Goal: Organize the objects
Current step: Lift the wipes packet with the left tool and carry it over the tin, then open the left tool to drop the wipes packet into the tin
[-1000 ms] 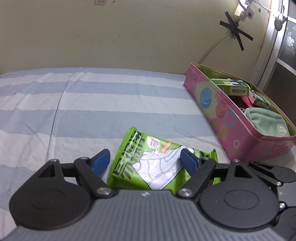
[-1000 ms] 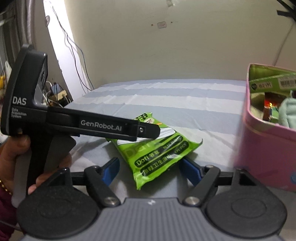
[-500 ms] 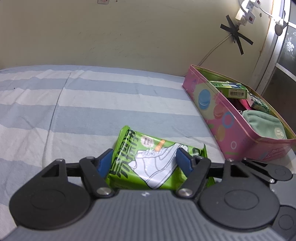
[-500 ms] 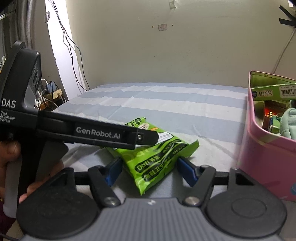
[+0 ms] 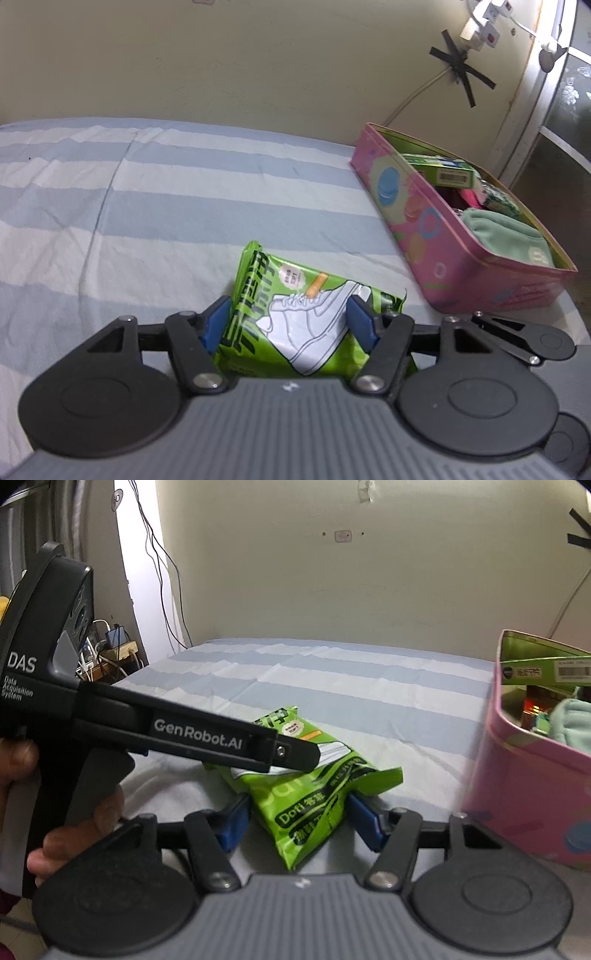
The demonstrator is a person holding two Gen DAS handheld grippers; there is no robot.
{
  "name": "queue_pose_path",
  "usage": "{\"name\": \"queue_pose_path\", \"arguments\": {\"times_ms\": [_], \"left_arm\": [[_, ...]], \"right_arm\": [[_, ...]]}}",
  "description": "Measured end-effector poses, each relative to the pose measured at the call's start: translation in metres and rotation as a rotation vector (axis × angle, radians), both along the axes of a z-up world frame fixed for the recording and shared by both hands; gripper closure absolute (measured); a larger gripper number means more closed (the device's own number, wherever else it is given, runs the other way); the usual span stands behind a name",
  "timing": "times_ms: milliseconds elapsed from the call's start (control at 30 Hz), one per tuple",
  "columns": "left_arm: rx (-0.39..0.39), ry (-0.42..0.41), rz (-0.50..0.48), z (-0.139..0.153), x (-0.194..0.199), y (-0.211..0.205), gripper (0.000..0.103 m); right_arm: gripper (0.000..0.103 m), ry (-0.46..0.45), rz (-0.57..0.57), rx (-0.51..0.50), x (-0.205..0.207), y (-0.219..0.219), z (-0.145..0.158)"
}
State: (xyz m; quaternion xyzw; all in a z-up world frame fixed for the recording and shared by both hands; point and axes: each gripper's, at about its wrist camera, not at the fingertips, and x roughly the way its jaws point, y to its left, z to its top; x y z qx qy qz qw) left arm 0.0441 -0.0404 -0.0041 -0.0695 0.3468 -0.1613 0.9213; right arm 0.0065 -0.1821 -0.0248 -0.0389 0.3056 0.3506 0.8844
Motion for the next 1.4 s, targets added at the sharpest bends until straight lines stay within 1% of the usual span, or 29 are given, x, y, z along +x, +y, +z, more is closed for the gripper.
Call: {"name": "queue_pose_path", "arguments": {"times_ms": [100,300,400,500,567,667,700,800,867,1033,1133,1267,1333,1400], "left_arm": [[-0.002,-0.029,-0.010,0.011,-0.009,-0.007,0.037],[0.005,-0.172,-0.058,0.063,-0.019,-0.037,0.037],[0.007,-0.221,-0.105,0.085,-0.014,-0.065,0.037],[0.019,-0.232,-0.161,0.095,-0.003,-0.103,0.037],[0.036,-0.229,-0.201,0.095,0.006,-0.132,0.037],[0.073,-0.230,-0.254,0.088,0.018,-0.175,0.037],[0.080,-0.222,-0.270,0.086,0.022,-0.187,0.037],[0.097,-0.182,-0.302,0.078,0.040,-0.219,0.037],[0.103,-0.154,-0.308,0.073,0.055,-0.237,0.037],[0.098,-0.060,-0.276,0.058,0.091,-0.265,0.036],[0.101,-0.054,-0.254,0.056,0.106,-0.275,0.036],[0.149,-0.078,-0.230,0.054,0.119,-0.291,0.036],[0.172,-0.097,-0.220,0.053,0.122,-0.296,0.036],[0.179,-0.096,-0.206,0.055,0.121,-0.296,0.036]], "right_arm": [[0.046,-0.034,-0.019,0.021,-0.006,-0.007,0.006],[0.046,-0.201,-0.079,0.082,-0.021,-0.036,0.043],[0.046,-0.282,-0.128,0.096,-0.023,-0.060,0.058],[0.045,-0.315,-0.190,0.099,-0.014,-0.088,0.064],[0.045,-0.308,-0.236,0.101,-0.004,-0.110,0.063],[0.045,-0.273,-0.288,0.100,0.011,-0.141,0.059],[0.045,-0.259,-0.304,0.097,0.012,-0.153,0.058],[0.045,-0.198,-0.339,0.090,0.039,-0.181,0.047],[0.045,-0.158,-0.351,0.092,0.049,-0.198,0.045],[0.045,-0.065,-0.390,0.094,0.084,-0.227,0.042],[0.045,-0.069,-0.409,0.077,0.098,-0.233,0.045],[0.047,-0.106,-0.437,-0.007,0.114,-0.230,0.048],[0.047,-0.101,-0.447,-0.019,0.123,-0.231,0.047],[0.045,-0.100,-0.452,-0.021,0.126,-0.232,0.046]]}}
